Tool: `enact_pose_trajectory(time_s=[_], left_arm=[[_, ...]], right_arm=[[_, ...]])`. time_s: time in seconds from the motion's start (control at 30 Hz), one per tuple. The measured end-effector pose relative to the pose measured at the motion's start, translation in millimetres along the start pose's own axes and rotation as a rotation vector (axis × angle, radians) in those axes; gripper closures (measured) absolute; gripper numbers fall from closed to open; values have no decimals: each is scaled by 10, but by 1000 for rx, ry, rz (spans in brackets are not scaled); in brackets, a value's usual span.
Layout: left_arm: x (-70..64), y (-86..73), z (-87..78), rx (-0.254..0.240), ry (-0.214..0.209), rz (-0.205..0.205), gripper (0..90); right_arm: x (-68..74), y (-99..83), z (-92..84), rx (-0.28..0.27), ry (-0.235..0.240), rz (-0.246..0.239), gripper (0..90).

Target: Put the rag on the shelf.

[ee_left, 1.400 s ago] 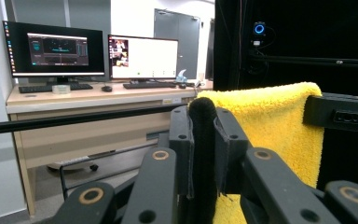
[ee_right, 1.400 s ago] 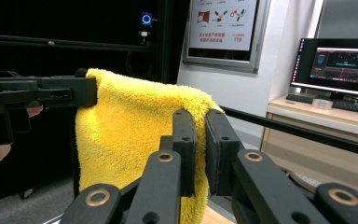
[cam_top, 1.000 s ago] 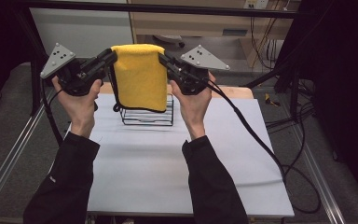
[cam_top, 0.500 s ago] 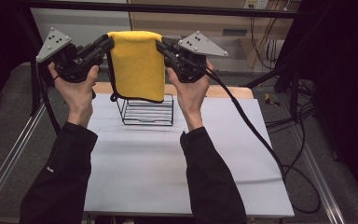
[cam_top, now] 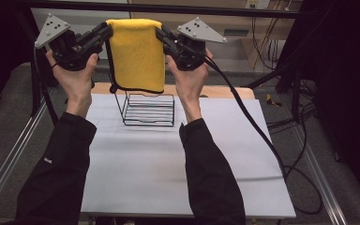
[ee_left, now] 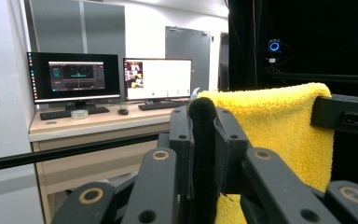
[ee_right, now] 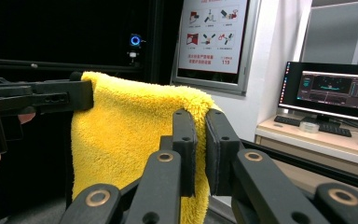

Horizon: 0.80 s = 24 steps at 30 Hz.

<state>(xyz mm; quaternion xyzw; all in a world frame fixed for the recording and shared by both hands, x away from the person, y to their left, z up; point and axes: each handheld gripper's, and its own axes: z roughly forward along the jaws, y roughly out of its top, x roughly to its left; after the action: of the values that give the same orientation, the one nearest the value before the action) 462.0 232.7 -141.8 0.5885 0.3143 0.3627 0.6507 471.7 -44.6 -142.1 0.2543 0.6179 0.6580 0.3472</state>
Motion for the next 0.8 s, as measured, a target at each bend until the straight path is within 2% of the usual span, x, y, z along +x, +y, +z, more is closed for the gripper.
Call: enact_pose_trajectory(time_s=[0.13, 0.33, 0.57, 0.8], left_arm=[[27, 41, 49, -5, 2, -4, 792], [38, 95, 138, -8, 7, 14, 792], [113, 136, 232, -11, 8, -13, 792], [151, 209, 332, 1, 26, 25, 792]], right_arm=[[-30, 37, 45, -7, -4, 0, 837], [-104, 62, 107, -18, -16, 18, 837], [-148, 123, 191, -22, -23, 4, 837], [-206, 154, 279, -28, -32, 7, 837]])
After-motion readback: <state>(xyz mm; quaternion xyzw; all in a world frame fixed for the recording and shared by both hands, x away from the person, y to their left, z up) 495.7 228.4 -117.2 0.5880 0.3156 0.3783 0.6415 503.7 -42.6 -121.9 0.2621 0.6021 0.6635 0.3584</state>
